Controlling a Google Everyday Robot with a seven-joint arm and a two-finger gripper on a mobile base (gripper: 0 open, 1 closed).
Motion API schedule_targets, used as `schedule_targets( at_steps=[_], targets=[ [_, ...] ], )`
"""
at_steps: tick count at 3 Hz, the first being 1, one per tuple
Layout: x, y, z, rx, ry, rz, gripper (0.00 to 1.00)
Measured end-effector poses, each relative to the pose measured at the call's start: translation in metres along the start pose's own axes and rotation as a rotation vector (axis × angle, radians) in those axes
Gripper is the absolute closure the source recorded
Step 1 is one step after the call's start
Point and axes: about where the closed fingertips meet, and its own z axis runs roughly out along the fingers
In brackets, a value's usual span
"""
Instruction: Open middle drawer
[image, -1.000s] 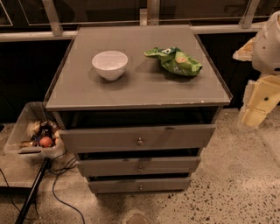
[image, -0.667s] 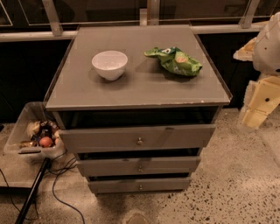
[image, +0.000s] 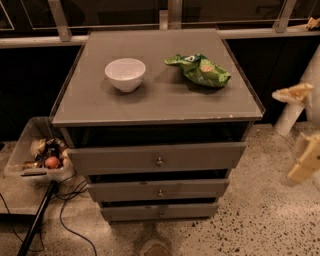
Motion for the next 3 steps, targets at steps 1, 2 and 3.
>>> schedule_targets(
  at_steps=[1,2,3],
  targets=[
    [0.016,0.03,0.023,0.01,-0.152,0.004,0.0],
    [0.004,0.062,0.049,-0.034,-0.28,-0.009,0.0],
    [-0.015,0.092,0.09,-0.086,-0.295,-0.047,0.0]
  ],
)
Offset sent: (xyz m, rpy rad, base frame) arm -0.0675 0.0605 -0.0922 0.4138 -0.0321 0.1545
